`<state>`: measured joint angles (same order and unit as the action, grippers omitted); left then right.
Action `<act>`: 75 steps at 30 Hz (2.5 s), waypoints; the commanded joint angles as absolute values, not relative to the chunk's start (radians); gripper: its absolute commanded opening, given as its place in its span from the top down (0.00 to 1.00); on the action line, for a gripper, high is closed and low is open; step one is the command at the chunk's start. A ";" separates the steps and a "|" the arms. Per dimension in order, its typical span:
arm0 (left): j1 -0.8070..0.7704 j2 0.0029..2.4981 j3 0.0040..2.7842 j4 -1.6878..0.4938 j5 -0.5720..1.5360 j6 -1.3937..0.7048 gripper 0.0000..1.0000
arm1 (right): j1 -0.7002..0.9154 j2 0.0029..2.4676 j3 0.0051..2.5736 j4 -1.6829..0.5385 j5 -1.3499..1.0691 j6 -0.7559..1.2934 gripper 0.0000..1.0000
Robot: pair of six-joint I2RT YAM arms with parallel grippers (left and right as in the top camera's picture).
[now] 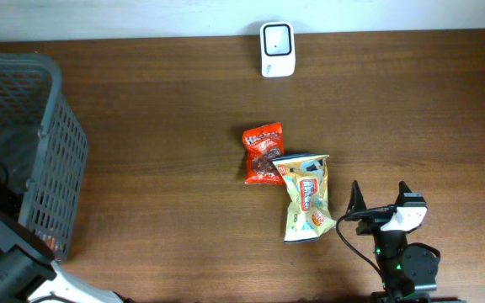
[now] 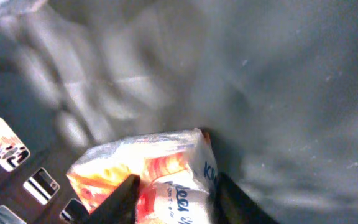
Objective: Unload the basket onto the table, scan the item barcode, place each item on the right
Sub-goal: 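Reach the left gripper into the basket and grasp the orange tissue pack, then place the orange tissue pack left of the red bag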
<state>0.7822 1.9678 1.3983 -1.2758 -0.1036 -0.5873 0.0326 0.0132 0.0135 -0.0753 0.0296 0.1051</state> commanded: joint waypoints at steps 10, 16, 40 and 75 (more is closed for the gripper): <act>0.784 1.964 1.551 -1.297 0.118 -0.456 1.00 | 0.038 0.008 0.006 -0.079 0.039 0.110 0.01; 0.784 1.839 2.057 -1.457 0.177 -0.454 1.00 | 0.038 0.008 0.006 -0.079 0.039 0.110 0.02; -0.494 2.123 2.017 -1.280 0.131 -0.418 0.38 | 0.038 0.008 0.006 -0.079 0.039 0.110 0.02; 0.823 1.980 1.542 -1.152 -0.318 -0.538 0.16 | 0.038 0.008 0.006 -0.079 0.039 0.110 0.02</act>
